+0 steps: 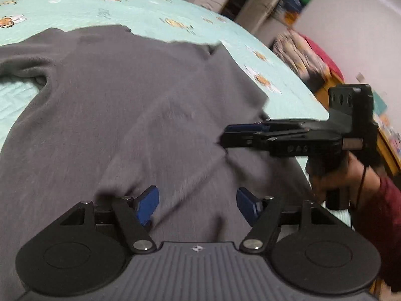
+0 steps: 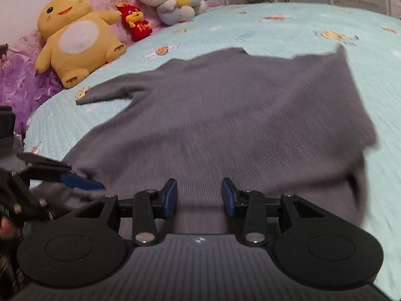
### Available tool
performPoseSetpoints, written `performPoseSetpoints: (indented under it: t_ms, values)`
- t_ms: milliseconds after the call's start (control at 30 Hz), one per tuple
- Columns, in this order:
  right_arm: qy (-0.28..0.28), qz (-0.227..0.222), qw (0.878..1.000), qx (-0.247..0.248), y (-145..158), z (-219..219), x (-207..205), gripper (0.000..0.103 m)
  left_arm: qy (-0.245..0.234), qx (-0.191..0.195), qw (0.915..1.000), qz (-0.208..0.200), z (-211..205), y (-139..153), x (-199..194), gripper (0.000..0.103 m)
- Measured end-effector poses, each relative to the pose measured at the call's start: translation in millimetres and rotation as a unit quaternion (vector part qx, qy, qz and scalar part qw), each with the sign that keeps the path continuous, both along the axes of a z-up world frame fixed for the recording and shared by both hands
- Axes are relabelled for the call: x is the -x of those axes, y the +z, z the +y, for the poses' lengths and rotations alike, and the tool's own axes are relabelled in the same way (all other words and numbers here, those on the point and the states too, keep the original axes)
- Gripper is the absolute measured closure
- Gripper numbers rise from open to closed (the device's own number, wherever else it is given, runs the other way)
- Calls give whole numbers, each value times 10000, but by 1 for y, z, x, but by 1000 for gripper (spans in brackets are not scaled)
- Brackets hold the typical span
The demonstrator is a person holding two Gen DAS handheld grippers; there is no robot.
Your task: Fold clothes
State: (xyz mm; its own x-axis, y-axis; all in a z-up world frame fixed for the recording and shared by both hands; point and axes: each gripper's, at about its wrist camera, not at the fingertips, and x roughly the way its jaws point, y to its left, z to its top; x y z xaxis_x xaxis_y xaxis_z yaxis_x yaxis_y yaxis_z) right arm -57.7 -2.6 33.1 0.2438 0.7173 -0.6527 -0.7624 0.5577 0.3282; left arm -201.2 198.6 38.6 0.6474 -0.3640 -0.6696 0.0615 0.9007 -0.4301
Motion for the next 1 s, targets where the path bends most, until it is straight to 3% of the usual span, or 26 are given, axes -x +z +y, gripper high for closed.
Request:
performPoseSetpoints:
  t_ms: [67, 233, 300, 367, 400, 500, 600, 633, 700, 733, 833, 967, 1000]
  values:
    - [-108, 87, 9999, -90, 7, -9, 3, 63, -4, 96, 9999, -41, 1, 5, 4, 32]
    - [-47, -115, 9970, -762, 21, 12, 16, 62, 111, 67, 9963, -846, -2, 26, -3, 29]
    - [37, -31, 9965, -840, 14, 27, 18, 62, 155, -114, 9964, -822, -3, 17, -11, 28]
    - [94, 125, 9978, -637, 0, 37, 20, 62, -123, -39, 9998, -152, -8, -7, -25, 30]
    - [126, 157, 9986, -496, -7, 38, 23, 63, -221, -54, 9996, -161, -10, -13, -22, 29]
    - [197, -148, 9989, -405, -10, 20, 41, 63, -369, 286, 9986, -233, 1, -9, -5, 28]
    - [208, -665, 9975, -95, 2, 11, 61, 61, 164, 1010, 9934, -508, 31, 2, 19, 30]
    - [357, -1057, 9937, 109, 5, 13, 72, 60, 446, 975, 9915, -735, 39, 8, 26, 28]
    - [793, -1692, 9815, 419, 5, 20, 92, 59, 999, 763, 9855, -1138, 53, 16, 36, 26]
    - [1015, -1946, 9743, 497, 4, 25, 103, 59, 1162, 697, 9841, -1152, 59, 15, 35, 25]
    - [1527, -2814, 9438, 823, -1, 41, 130, 58, 1346, 829, 9846, -739, 70, -2, 15, 25]
    - [1981, -3931, 8880, 1329, -10, 58, 157, 49, 1315, 1155, 9844, -201, 75, -23, -11, 25]
    - [2037, -4078, 8794, 1376, -11, 59, 160, 49, 1292, 1190, 9843, -177, 77, -23, -16, 26]
